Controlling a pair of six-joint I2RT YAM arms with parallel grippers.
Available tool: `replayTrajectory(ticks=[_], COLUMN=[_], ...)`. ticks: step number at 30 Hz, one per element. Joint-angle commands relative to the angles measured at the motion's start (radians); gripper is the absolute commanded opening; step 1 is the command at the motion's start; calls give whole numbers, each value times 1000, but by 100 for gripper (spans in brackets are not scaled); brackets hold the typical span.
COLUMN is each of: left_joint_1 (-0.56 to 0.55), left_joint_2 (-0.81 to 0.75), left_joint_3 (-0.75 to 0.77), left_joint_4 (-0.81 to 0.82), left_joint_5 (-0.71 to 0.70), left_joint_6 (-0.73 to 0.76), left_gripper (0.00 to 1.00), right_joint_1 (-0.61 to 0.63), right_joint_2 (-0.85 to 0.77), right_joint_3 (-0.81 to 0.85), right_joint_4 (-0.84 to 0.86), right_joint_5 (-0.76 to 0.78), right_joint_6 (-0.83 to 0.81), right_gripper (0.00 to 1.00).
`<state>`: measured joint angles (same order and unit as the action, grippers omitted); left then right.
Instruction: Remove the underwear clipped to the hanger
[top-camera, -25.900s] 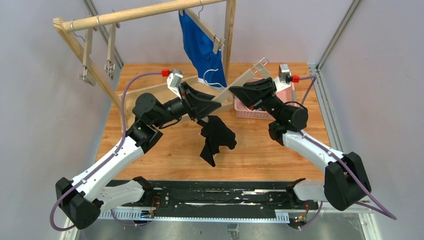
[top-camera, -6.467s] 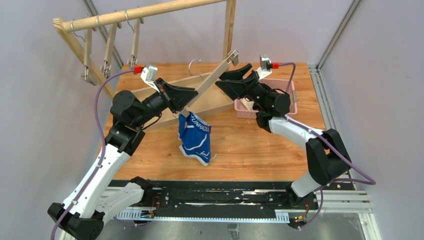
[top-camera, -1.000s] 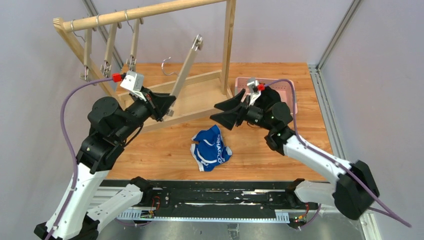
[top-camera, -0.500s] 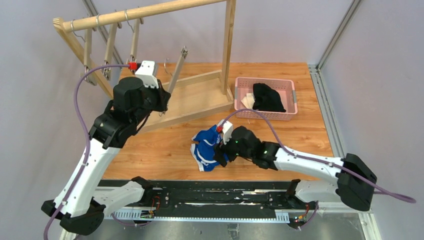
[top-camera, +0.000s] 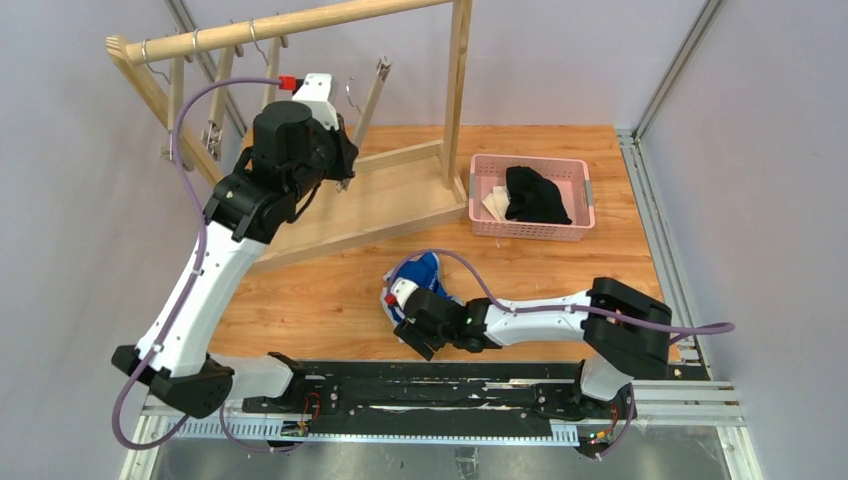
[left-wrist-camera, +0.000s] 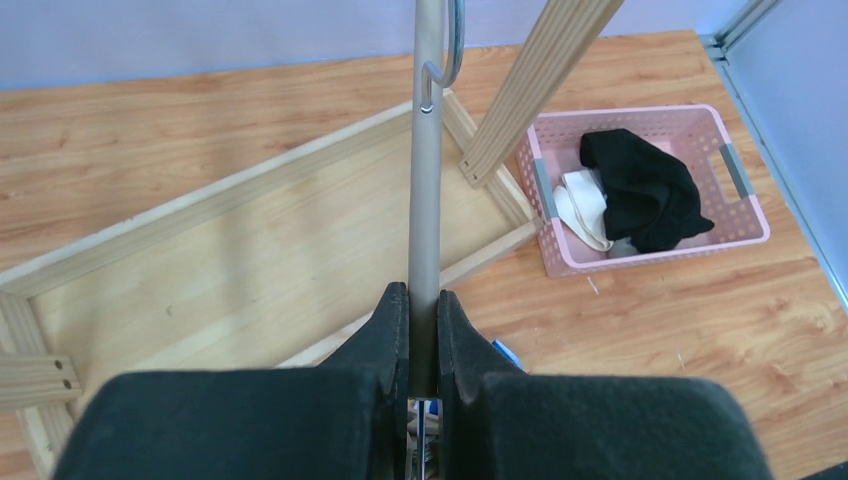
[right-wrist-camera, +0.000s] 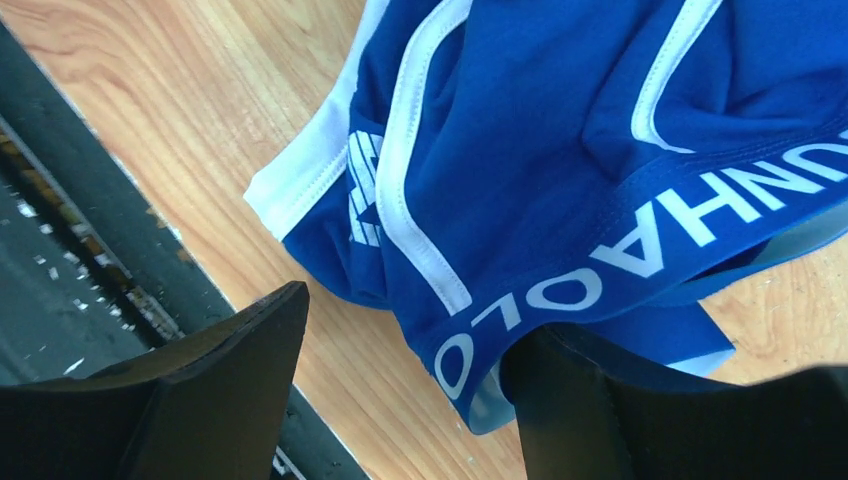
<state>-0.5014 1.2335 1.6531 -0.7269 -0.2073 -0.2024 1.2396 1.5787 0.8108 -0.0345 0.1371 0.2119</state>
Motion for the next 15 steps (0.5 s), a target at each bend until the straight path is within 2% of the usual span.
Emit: replayTrajectory(ticks=[1, 4, 8, 12, 15], left_joint_1=[-4, -3, -3, -2, 2], left_joint_2=[63, 101, 136, 153, 176], left_joint_3=[110, 176, 242, 280, 328], left_joint_4=[7, -7, -26, -43, -73], left_joint_5=[-6, -29, -50, -56, -73], left_joint_6=[21, 35, 49, 68, 88], left_gripper=[0, 0, 0, 0, 0], right_joint_1=[29, 29, 29, 29, 27], right_joint_2=[70, 101, 80, -2, -98], right_joint_3=[68, 102, 109, 109, 110], right_joint_4=[-86, -138, -167, -213, -261], right_joint_5=[119, 145, 172, 249, 364], right_joint_6=[12, 23, 31, 41, 22], right_gripper=[60, 34, 3, 1, 1])
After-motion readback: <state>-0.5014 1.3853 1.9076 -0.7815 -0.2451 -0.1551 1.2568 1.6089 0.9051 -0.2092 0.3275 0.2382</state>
